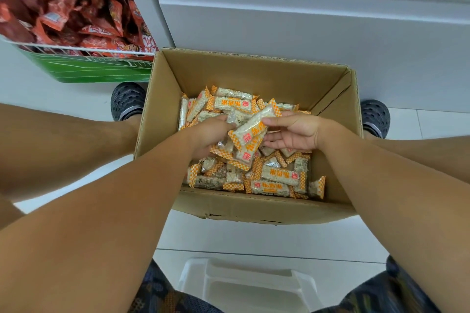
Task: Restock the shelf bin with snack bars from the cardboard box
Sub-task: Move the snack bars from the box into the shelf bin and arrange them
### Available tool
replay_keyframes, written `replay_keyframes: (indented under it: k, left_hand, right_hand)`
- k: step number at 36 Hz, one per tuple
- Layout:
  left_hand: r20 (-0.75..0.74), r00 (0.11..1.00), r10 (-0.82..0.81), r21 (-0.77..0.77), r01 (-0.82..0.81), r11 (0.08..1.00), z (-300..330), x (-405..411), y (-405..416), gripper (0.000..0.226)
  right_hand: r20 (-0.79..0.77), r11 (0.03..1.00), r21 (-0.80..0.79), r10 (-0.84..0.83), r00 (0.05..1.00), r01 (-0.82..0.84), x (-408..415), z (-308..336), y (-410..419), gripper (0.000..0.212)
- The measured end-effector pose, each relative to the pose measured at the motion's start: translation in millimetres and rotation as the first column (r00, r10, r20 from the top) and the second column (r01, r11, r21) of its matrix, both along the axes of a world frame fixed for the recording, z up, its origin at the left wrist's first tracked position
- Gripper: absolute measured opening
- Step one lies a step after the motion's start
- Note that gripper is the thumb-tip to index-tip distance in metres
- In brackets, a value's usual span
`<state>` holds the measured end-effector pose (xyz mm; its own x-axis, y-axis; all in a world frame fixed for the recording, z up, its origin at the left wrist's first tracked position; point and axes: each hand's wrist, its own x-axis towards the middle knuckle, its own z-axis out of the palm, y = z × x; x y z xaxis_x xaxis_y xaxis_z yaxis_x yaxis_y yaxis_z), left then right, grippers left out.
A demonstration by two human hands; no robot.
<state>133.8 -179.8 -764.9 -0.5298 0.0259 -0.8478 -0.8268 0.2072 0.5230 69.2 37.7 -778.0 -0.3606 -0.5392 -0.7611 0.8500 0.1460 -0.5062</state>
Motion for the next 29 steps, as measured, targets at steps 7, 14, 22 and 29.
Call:
replay_keyframes:
  k: [7, 14, 22, 29]
  left_hand:
    - [0.016, 0.999, 0.048, 0.064, -0.049, 0.997, 0.6, 0.2, -8.4, 0.06]
    - [0.076, 0.997, -0.007, 0.389, -0.023, 0.921, 24.2, 1.4, 7.1, 0.058]
    - [0.056, 0.995, -0.076, 0.166, 0.066, 0.984, 14.1, 3.1, 6.6, 0.061]
    - [0.025, 0.998, -0.054, 0.238, 0.047, 0.97, 23.6, 0.2, 12.8, 0.025]
  right_hand:
    - [0.051, 0.987, -0.127, -0.095, 0.994, 0.101, -6.1, 3.6, 8.1, 0.026]
    - [-0.023, 0.999, -0.038, 0.038, 0.999, -0.039, -6.6, 8.9, -9.9, 0.049]
    - [-0.146, 0.982, 0.094, 0.175, 0.974, -0.162, -17.3, 20.9, -23.7, 0.083]
    - [-0.125, 0.979, 0.034, 0.202, 0.971, -0.199, -17.3, 24.4, -24.5, 0.072]
